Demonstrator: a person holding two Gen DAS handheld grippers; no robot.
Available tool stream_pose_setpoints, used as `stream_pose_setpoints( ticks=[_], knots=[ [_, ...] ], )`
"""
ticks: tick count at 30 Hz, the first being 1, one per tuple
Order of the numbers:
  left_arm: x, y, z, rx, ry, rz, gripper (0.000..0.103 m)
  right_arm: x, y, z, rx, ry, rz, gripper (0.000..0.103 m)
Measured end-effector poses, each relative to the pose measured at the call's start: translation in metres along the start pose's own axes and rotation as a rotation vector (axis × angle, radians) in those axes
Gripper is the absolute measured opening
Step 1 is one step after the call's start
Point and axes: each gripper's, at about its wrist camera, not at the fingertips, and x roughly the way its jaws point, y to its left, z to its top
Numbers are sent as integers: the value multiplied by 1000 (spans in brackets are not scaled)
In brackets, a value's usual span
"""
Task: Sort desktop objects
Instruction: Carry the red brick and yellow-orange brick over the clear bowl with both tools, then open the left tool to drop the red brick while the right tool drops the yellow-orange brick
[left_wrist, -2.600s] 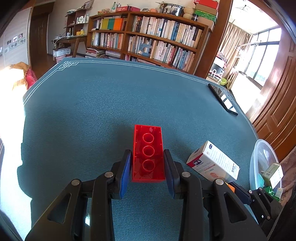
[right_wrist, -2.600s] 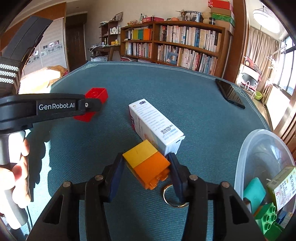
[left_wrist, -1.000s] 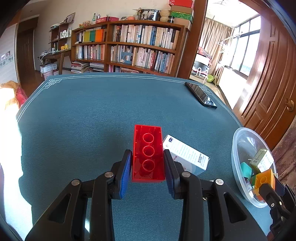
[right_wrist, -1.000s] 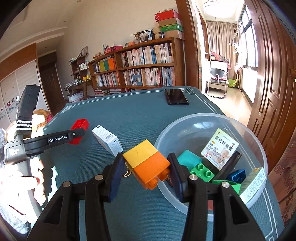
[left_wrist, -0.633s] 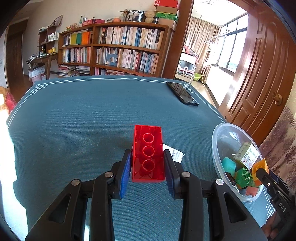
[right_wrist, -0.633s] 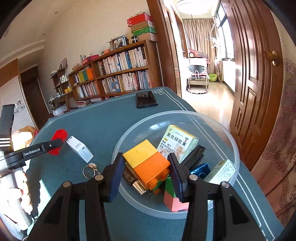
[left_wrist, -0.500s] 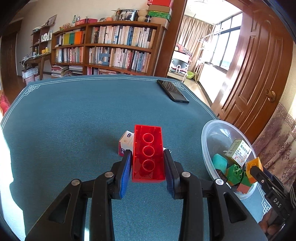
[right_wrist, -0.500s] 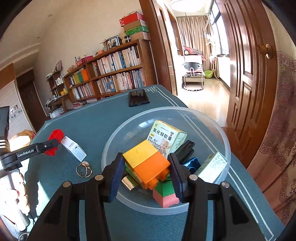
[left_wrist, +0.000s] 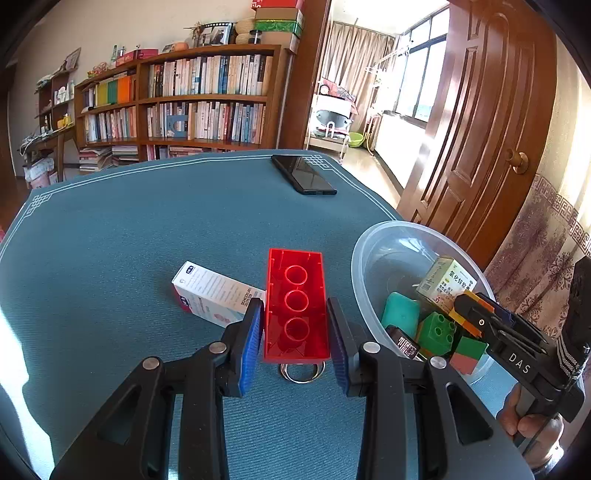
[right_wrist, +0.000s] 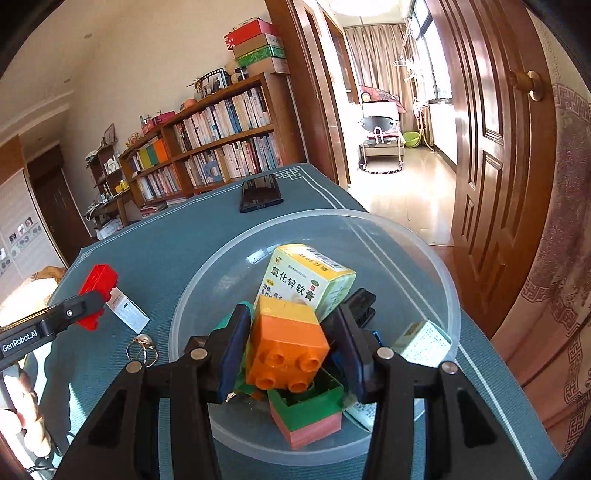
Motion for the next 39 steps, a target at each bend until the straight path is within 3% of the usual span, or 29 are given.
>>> stream_pose_setpoints(
  ticks=[7, 15, 25, 27, 29, 30, 39],
  knots=[
    [11, -25, 5, 27, 22, -50, 37, 4, -17, -4, 44, -26, -40, 50],
    [27, -57, 8, 55, 52, -139, 37, -3, -25, -4, 86, -65, -6, 49],
    [40, -86, -2, 110, 113, -268, 37, -20, -32, -4, 141, -163, -53, 52],
    [41, -90, -4, 133, 113, -260, 40, -21, -34, -3, 153, -171, -64, 53],
    [40, -90, -5, 139, 104, -249, 56, -22, -36, -3, 165, -175, -69, 53],
    [39, -88, -5, 134, 97, -247, 58, -23, -37, -3, 168, -180, -70, 53],
    [31, -67, -1, 68, 81, -237, 59, -30, -39, -5, 179, -215, -97, 67]
  ],
)
